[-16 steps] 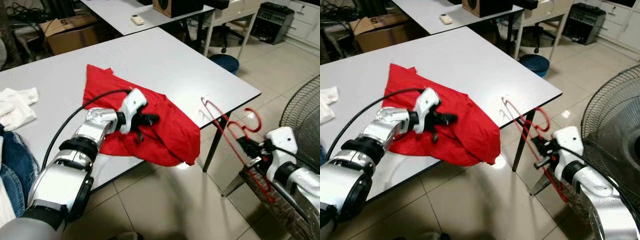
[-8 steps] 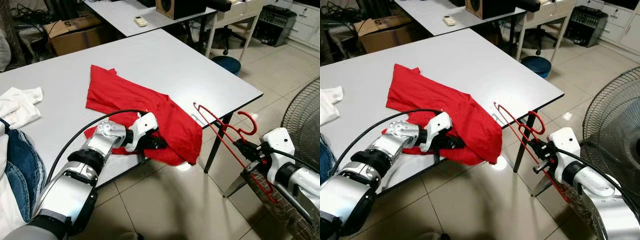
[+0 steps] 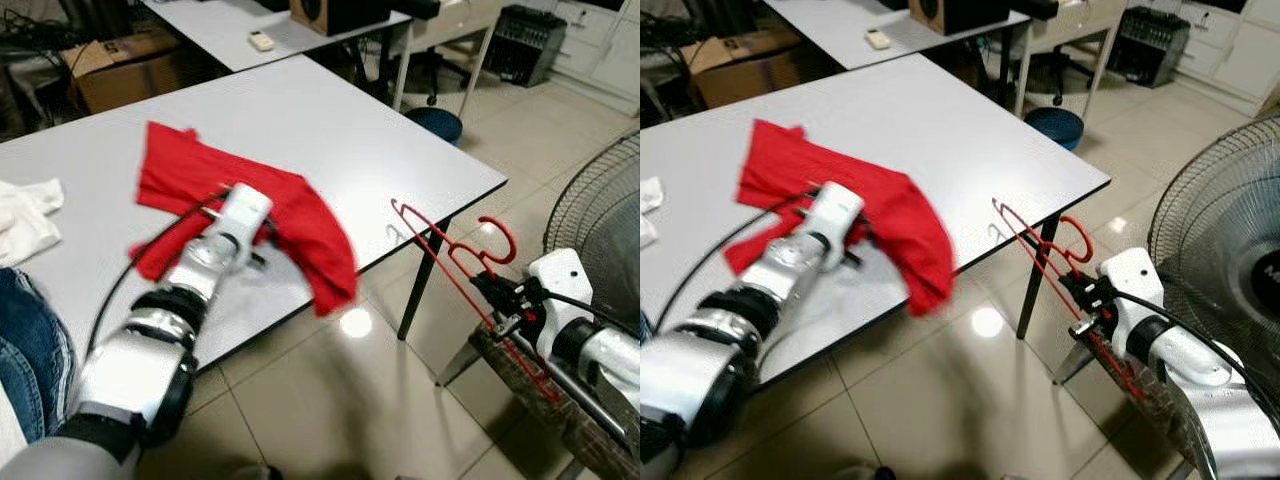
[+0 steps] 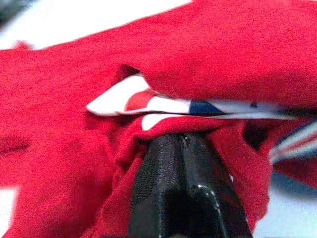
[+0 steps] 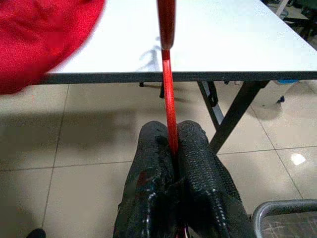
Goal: Hang hanger
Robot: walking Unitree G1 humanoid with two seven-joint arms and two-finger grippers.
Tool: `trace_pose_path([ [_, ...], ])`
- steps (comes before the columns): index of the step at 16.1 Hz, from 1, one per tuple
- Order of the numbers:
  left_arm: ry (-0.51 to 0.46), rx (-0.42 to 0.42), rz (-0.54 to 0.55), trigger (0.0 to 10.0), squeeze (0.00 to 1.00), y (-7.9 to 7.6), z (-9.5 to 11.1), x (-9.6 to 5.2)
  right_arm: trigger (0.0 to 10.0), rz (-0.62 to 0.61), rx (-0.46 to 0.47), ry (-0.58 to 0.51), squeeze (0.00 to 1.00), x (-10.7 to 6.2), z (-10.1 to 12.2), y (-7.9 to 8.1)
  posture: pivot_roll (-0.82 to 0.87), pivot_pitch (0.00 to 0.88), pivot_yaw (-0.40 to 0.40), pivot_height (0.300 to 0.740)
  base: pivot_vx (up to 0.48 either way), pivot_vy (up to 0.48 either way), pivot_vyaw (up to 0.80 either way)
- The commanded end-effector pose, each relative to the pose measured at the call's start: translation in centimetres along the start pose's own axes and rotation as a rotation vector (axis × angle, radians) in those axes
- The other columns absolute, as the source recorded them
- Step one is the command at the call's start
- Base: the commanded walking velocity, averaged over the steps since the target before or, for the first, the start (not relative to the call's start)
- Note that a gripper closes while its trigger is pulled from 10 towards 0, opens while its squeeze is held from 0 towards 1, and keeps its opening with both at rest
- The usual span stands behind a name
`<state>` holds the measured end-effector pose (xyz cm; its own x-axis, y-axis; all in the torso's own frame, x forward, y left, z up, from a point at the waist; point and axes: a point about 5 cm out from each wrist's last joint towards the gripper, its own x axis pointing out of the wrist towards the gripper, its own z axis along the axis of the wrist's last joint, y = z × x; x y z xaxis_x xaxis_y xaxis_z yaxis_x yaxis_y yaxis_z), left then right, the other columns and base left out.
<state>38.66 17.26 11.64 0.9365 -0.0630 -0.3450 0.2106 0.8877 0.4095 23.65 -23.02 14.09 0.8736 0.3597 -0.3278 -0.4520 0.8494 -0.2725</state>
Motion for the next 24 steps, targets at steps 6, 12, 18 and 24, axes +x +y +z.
trace_pose_path([
  [6,0.027,-0.043,0.036,0.0,0.0,1.0,-0.3,-0.1,10.0,-0.104,0.011,-0.005,0.0,-0.3,-0.2,-0.8,-0.13,0.053,0.074,0.74,0.0,0.0,0.0],
  [12,0.185,0.283,-0.624,0.0,0.0,-2.3,-2.9,-1.4,10.0,-0.093,0.006,-0.013,0.0,-0.1,-0.1,-0.6,-0.12,0.035,0.077,0.74,0.0,0.0,0.0],
  [18,0.13,0.428,-0.92,0.0,0.0,1.4,-0.9,-3.1,10.0,-0.089,-0.012,-0.02,0.0,-0.1,-0.1,-0.7,-0.11,0.018,0.078,0.74,0.0,0.0,0.0],
  [24,-0.27,0.175,-1.047,0.5,0.0,1.9,3.5,-4.5,10.0,-0.1,0.013,-0.085,0.0,-0.4,0.7,-0.7,-0.11,0.035,0.076,0.74,0.0,0.0,0.0],
])
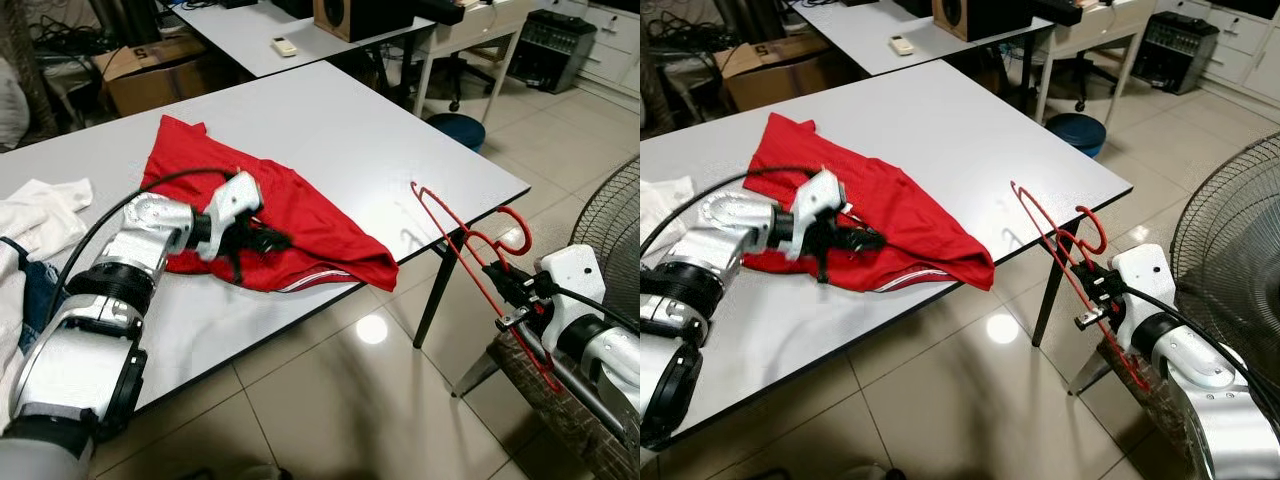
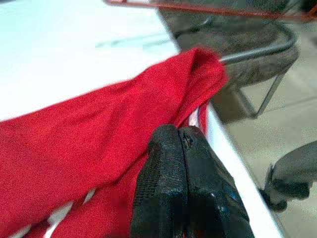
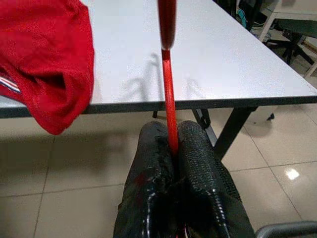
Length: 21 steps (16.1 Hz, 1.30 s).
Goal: Hang hanger
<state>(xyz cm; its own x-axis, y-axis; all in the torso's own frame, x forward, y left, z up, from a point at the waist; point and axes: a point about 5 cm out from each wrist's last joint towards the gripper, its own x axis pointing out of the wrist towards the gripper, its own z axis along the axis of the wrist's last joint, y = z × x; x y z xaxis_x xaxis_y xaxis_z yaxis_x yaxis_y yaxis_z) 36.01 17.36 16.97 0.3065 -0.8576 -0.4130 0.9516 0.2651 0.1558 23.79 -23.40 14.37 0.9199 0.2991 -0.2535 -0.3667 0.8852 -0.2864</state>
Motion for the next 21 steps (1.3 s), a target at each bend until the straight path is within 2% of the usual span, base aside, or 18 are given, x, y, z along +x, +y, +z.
trace_pose_path([
  [1,-0.003,0.008,0.02,10.0,0.0,-0.2,-0.3,-0.4,10.0,-0.004,0.013,-0.052,0.0,-0.2,0.8,-0.2,-0.11,0.035,0.074,0.74,0.0,0.0,0.0],
  [2,0.018,0.004,0.087,10.0,0.0,-0.1,-0.9,-0.7,10.0,0.01,0.043,-0.087,0.0,-0.3,1.3,-0.1,-0.1,0.038,0.077,0.74,0.0,0.0,0.0],
  [3,0.029,-0.02,0.128,10.0,0.21,-0.1,-1.2,-0.9,10.0,0.023,0.056,-0.102,0.0,-0.3,1.5,0.0,-0.11,0.037,0.081,0.74,0.0,0.0,0.0],
  [4,0.038,-0.059,0.278,10.0,1.0,0.2,-2.0,-1.0,10.0,0.049,0.067,-0.116,0.0,-0.5,1.7,0.3,-0.1,0.041,0.079,0.74,0.0,0.0,0.0],
  [6,0.014,-0.15,0.364,10.0,1.0,-1.7,-3.4,-0.1,10.0,0.118,0.087,-0.108,0.0,-0.7,1.2,1.2,-0.09,0.05,0.055,0.74,0.0,0.0,0.0],
  [7,-0.001,-0.164,0.372,10.0,1.0,-2.2,-3.6,0.1,10.0,0.129,0.09,-0.101,0.0,-0.7,1.0,1.3,-0.09,0.05,0.055,0.74,0.0,0.0,0.0],
  [8,-0.047,-0.164,0.377,10.0,1.0,-3.5,-3.7,0.3,10.0,0.143,0.085,-0.088,0.0,-0.8,0.8,1.4,-0.09,0.057,0.05,0.74,0.0,0.0,0.0],
  [10,-0.056,-0.138,0.479,10.0,1.0,-5.1,-4.1,-0.1,10.0,0.148,0.096,-0.091,0.0,-0.8,1.0,1.1,-0.1,0.06,0.039,0.74,0.0,0.0,0.0],
  [11,-0.065,-0.179,0.535,10.0,1.0,-5.8,-4.6,-0.4,10.0,0.15,0.102,-0.088,0.0,-0.7,1.0,1.1,-0.1,0.06,0.03,0.74,0.0,0.0,0.0],
  [12,-0.066,-0.191,0.548,10.0,0.63,-6.1,-4.7,-0.5,10.0,0.152,0.103,-0.087,0.0,-0.6,0.9,1.1,-0.09,0.061,0.024,0.74,0.0,0.0,0.0],
  [13,-0.061,-0.186,0.545,10.0,0.0,-6.7,-4.6,-0.3,10.0,0.165,0.104,-0.084,0.0,-0.5,0.9,1.2,-0.09,0.061,0.016,0.74,0.0,0.0,0.0],
  [16,-0.018,-0.135,0.544,10.0,0.0,-7.6,-4.8,0.5,10.0,0.186,0.092,-0.087,0.0,0.0,1.1,1.5,-0.09,0.063,0.017,0.74,0.0,0.0,0.0],
  [19,-0.015,-0.138,0.613,10.0,0.0,-7.1,-4.6,0.8,10.0,0.184,0.095,-0.086,0.0,0.0,1.0,1.6,-0.09,0.064,0.021,0.74,0.0,0.0,0.0],
  [21,0.006,-0.109,0.603,10.0,0.0,-7.0,-4.6,1.4,10.0,0.187,0.094,-0.084,0.0,0.1,0.9,1.8,-0.09,0.063,0.022,0.74,0.0,0.0,0.0],
])
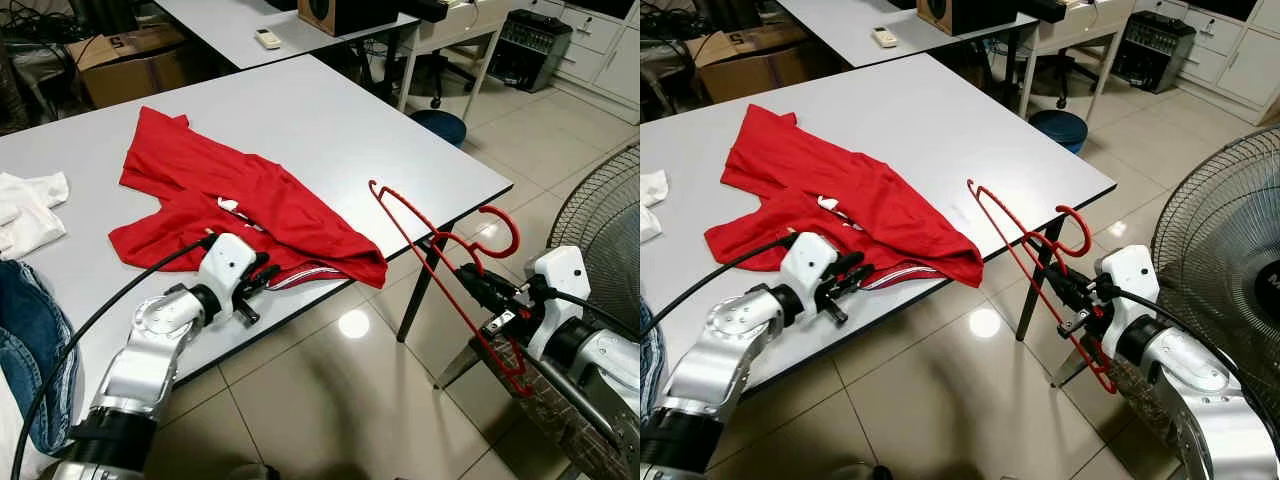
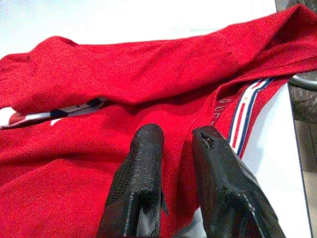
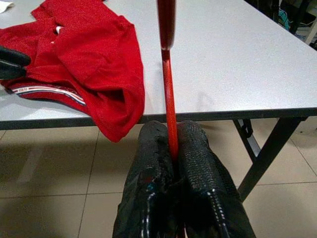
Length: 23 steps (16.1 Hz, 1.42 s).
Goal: Hang hanger
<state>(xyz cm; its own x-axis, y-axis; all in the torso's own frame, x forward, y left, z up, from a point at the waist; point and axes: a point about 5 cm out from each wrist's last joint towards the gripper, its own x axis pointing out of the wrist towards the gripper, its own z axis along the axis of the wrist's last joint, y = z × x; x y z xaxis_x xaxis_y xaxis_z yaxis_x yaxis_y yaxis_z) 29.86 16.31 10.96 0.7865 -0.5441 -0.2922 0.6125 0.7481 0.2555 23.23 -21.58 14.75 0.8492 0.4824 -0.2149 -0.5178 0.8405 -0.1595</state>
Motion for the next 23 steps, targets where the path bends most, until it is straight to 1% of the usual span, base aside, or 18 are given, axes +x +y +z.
trace_pose_path([
  [1,0.022,0.048,-0.006,10.0,0.0,0.0,0.0,0.4,10.0,0.007,0.006,0.0,0.0,0.3,-0.1,0.2,-0.09,0.062,0.026,0.74,0.0,0.0,0.0],
  [2,0.046,0.075,-0.014,10.0,0.0,-0.1,-0.1,0.8,10.0,0.009,0.004,0.0,0.0,0.2,0.0,0.2,-0.09,0.062,0.026,0.74,0.0,0.0,0.0],
  [5,0.028,0.048,-0.054,10.0,0.0,-0.3,0.3,1.2,10.0,0.004,0.0,0.004,0.0,0.0,0.0,0.0,-0.1,0.063,0.028,0.74,0.0,0.0,0.0],
  [6,0.024,0.055,-0.092,10.0,0.0,-0.5,0.4,1.3,10.0,0.001,0.0,0.006,0.0,0.0,0.0,-0.1,-0.1,0.064,0.027,0.74,0.0,0.0,0.0],
  [7,0.027,0.065,-0.097,10.0,0.0,-0.5,0.4,1.3,10.0,0.001,0.0,0.006,0.0,0.0,0.0,-0.1,-0.1,0.064,0.027,0.74,0.0,0.0,0.0],
  [8,0.062,0.117,-0.088,10.0,0.0,-0.2,0.0,1.6,10.0,0.002,-0.004,0.007,0.0,0.0,0.0,0.0,-0.1,0.063,0.033,0.74,0.0,0.0,0.0],
  [11,0.088,0.149,-0.11,10.0,0.0,-0.1,-0.1,1.6,10.0,0.0,-0.006,0.008,0.0,-0.1,0.0,0.0,-0.11,0.06,0.036,0.74,0.0,0.0,0.0],
  [12,0.127,0.19,-0.124,10.0,0.0,0.1,-0.3,1.5,10.0,-0.001,-0.008,0.011,0.0,-0.1,0.0,-0.1,-0.1,0.06,0.035,0.74,0.0,0.0,0.0],
  [13,0.141,0.202,-0.124,10.0,0.0,0.2,-0.5,1.4,10.0,-0.001,-0.009,0.012,0.0,-0.1,0.0,-0.1,-0.1,0.06,0.035,0.74,0.0,0.0,0.0],
  [14,0.146,0.206,-0.113,6.5,0.0,0.3,-0.6,1.4,10.0,-0.001,-0.009,0.012,0.0,-0.1,0.0,-0.1,-0.1,0.059,0.033,0.74,0.0,0.0,0.0],
  [15,0.147,0.208,-0.109,4.1,0.0,0.4,-0.6,1.4,10.0,0.001,-0.01,0.012,0.0,0.0,0.0,-0.1,-0.1,0.057,0.033,0.74,0.0,0.0,0.0],
  [16,0.143,0.204,-0.112,0.0,0.0,0.4,-0.6,1.5,10.0,0.003,-0.01,0.011,0.0,0.1,0.0,-0.1,-0.1,0.056,0.033,0.74,0.0,0.0,0.0],
  [19,0.125,0.191,-0.122,0.0,0.0,0.2,-0.4,1.5,10.0,0.007,-0.01,0.01,0.0,0.2,0.0,0.0,-0.1,0.052,0.031,0.74,0.0,0.0,0.0],
  [23,0.148,0.193,-0.132,0.0,0.0,0.2,-0.8,1.4,10.0,0.007,-0.012,0.01,0.0,0.3,-0.1,0.1,-0.1,0.043,0.036,0.74,0.0,0.0,0.0],
])
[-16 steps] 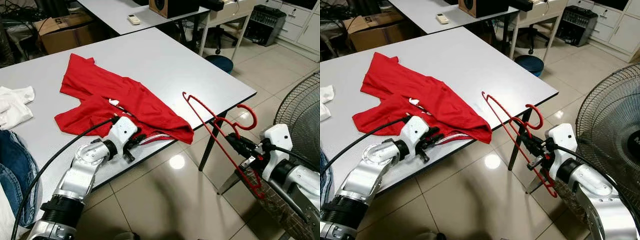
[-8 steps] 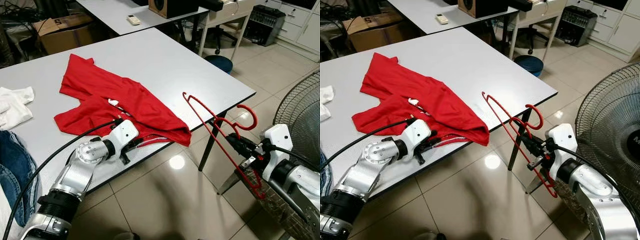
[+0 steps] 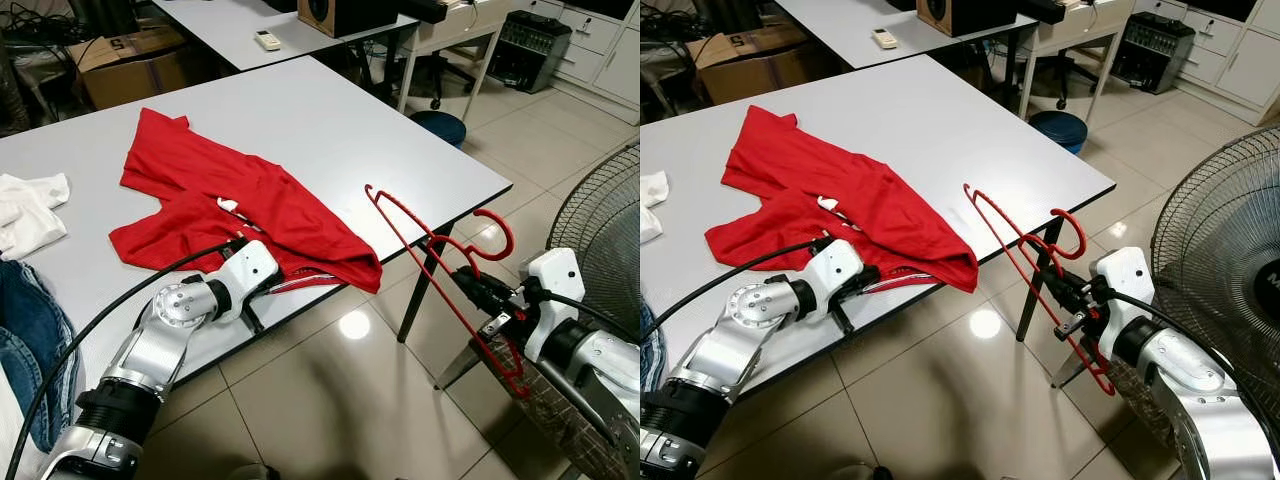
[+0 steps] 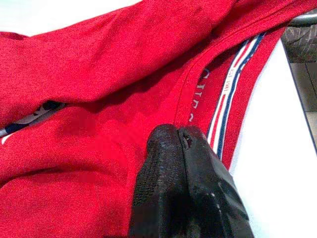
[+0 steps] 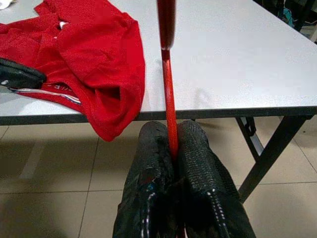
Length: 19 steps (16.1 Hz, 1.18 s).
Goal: Hang hanger
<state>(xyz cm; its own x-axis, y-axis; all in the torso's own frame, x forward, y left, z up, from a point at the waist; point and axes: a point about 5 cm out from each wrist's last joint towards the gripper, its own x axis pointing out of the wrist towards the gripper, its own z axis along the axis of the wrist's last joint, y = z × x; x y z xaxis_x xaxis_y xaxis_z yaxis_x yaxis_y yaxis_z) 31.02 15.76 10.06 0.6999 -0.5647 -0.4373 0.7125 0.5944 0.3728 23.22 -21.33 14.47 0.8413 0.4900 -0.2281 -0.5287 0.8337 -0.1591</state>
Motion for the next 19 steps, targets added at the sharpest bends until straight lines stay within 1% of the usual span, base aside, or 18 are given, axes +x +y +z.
trace_pose_path([
  [1,0.019,0.007,0.004,0.0,0.0,0.2,-0.3,-0.1,10.0,-0.006,-0.009,-0.002,0.0,0.1,0.1,-0.2,-0.1,0.041,0.039,0.74,0.0,0.0,0.0],
  [4,-0.059,-0.036,0.032,0.0,0.0,0.9,0.8,0.0,10.0,-0.014,-0.008,-0.005,0.0,-0.1,0.1,-0.3,-0.1,0.037,0.048,0.74,0.0,0.0,0.0],
  [6,-0.112,-0.069,0.065,0.0,0.0,1.7,1.7,-0.1,10.0,-0.023,-0.006,-0.005,0.0,-0.3,0.1,-0.4,-0.1,0.039,0.051,0.74,0.0,0.0,0.0],
  [7,-0.155,-0.091,0.08,0.0,0.0,2.2,2.4,-0.3,10.0,-0.028,-0.004,-0.005,0.0,-0.4,0.0,-0.4,-0.1,0.043,0.054,0.74,0.0,0.0,0.0],
  [10,-0.199,-0.096,0.08,0.0,0.0,2.7,3.2,-0.7,10.0,-0.031,-0.003,-0.004,0.0,-0.4,0.0,-0.4,-0.09,0.046,0.054,0.74,0.0,0.0,0.0],
  [11,-0.199,-0.083,0.07,0.0,0.0,2.7,3.3,-0.7,10.0,-0.032,-0.002,-0.004,0.0,-0.3,-0.1,-0.4,-0.09,0.046,0.054,0.74,0.0,0.0,0.0],
  [13,-0.209,-0.09,0.069,0.0,0.0,2.6,3.4,-0.7,10.0,-0.033,-0.001,-0.007,0.0,-0.2,0.0,-0.4,-0.09,0.046,0.056,0.74,0.0,0.0,0.0],
  [14,-0.33,-0.193,0.083,0.0,0.0,2.9,4.9,-0.9,10.0,-0.023,-0.002,-0.011,0.0,-0.3,0.1,-0.4,-0.09,0.045,0.054,0.74,0.0,0.0,0.0],
  [15,-0.368,-0.232,0.08,0.0,0.0,3.0,5.4,-1.0,10.0,-0.011,0.005,-0.013,0.0,-0.4,0.1,-0.3,-0.09,0.044,0.052,0.74,0.0,0.0,0.0],
  [16,-0.35,-0.216,0.076,0.0,0.0,2.9,5.2,-0.9,10.0,-0.003,0.001,-0.01,0.0,-0.5,0.1,-0.3,-0.09,0.044,0.052,0.74,0.0,0.0,0.0],
  [17,-0.249,-0.108,0.07,0.2,0.0,2.6,4.2,-0.7,10.0,0.0,-0.002,-0.005,0.0,-0.5,0.0,-0.3,-0.09,0.043,0.05,0.74,0.0,0.0,0.0],
  [18,-0.17,-0.023,0.052,10.0,0.0,2.1,3.2,-0.4,10.0,-0.003,-0.001,-0.004,0.0,-0.5,-0.1,-0.3,-0.09,0.044,0.05,0.74,0.0,0.0,0.0],
  [19,-0.176,-0.04,0.013,10.0,0.0,1.6,3.0,-0.2,10.0,-0.004,0.0,-0.005,0.0,-0.4,0.0,-0.4,-0.09,0.044,0.05,0.74,0.0,0.0,0.0],
])
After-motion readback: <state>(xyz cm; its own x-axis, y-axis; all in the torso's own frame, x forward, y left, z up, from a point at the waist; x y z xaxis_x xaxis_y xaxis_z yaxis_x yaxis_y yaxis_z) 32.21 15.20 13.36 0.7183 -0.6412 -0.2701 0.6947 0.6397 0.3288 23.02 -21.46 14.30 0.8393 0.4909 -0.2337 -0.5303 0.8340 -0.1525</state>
